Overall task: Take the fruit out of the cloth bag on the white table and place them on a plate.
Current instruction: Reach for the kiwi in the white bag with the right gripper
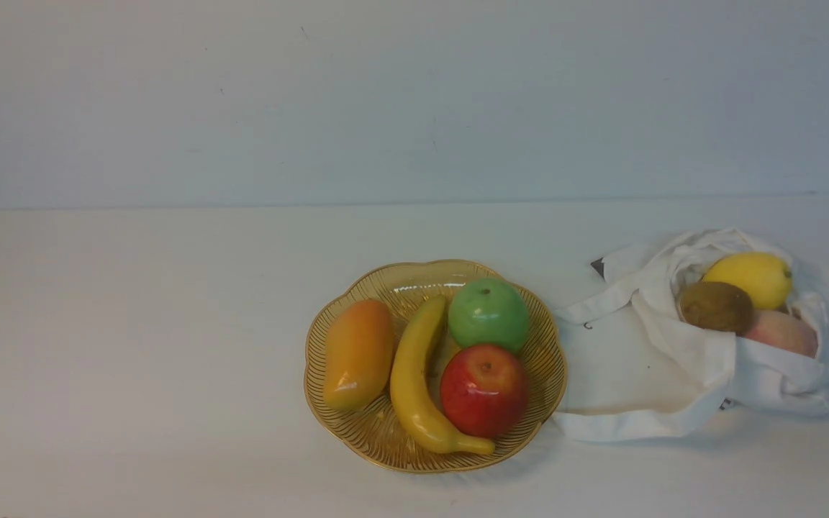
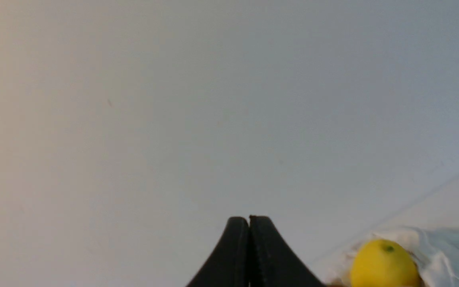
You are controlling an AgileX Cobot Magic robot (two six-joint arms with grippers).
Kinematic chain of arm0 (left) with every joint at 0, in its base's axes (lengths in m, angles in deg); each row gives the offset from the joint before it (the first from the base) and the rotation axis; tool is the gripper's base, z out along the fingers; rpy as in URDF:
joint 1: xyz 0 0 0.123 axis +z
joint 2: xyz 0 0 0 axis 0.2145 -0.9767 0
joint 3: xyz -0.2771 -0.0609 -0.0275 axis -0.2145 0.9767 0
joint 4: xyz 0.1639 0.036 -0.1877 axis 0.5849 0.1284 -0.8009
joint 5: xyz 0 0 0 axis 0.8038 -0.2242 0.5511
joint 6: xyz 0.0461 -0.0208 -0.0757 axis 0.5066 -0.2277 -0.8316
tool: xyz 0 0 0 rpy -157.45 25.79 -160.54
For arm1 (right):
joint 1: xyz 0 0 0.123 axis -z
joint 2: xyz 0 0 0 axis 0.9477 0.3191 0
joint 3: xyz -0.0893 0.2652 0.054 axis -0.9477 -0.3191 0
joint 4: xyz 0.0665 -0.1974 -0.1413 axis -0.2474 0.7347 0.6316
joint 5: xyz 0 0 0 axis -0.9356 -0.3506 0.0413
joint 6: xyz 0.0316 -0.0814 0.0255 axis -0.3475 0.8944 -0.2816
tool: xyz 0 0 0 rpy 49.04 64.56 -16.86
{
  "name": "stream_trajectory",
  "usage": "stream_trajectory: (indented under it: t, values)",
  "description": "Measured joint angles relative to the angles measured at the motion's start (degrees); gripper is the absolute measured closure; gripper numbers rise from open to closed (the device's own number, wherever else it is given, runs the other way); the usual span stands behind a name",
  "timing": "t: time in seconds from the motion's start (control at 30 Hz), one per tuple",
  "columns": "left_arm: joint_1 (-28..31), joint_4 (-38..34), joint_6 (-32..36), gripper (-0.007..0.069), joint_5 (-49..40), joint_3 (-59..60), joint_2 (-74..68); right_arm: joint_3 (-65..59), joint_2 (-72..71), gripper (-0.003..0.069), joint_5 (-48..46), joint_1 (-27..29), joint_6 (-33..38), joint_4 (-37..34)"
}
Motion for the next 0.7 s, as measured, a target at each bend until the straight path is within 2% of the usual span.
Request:
stream_trajectory:
  t: [0.13, 0.27, 0.37, 0.43, 0.47, 0.5, 0.63, 0.7]
  values:
    - [0.0, 0.0, 0.0, 0.0632, 0.0, 0.0, 0.0, 0.0, 0.0, 0.0671, 1.8, 0.0, -0.4, -1.9]
    - [0.0, 0.0, 0.0, 0.0632, 0.0, 0.0, 0.0, 0.0, 0.0, 0.0671, 8.8, 0.0, -0.7, -2.6]
    - [0.0, 0.0, 0.0, 0.0632, 0.0, 0.0, 0.0, 0.4, 0.0, 0.0671, 11.0, 0.0, 1.8, -2.5]
    - [0.0, 0.0, 0.0, 0.0632, 0.0, 0.0, 0.0, 2.2, 0.4, 0.0671, 7.8, 0.0, 4.3, -2.5]
    - [0.0, 0.0, 0.0, 0.0632, 0.0, 0.0, 0.0, 5.9, 3.2, 0.0671, 2.4, 0.0, 7.4, -2.5]
    - [0.0, 0.0, 0.0, 0.0632, 0.0, 0.0, 0.0, 7.1, 3.6, 0.0671, 0.7, 0.0, 8.3, -2.5]
    - [0.0, 0.0, 0.0, 0.0632, 0.0, 0.0, 0.0, 22.4, 19.3, 0.0671, -19.8, 0.0, 19.8, -0.6]
    - [0.0, 0.0, 0.0, 0.0632, 0.0, 0.0, 0.0, 28.3, 28.0, 0.0671, -27.6, 0.0, 23.4, 1.2]
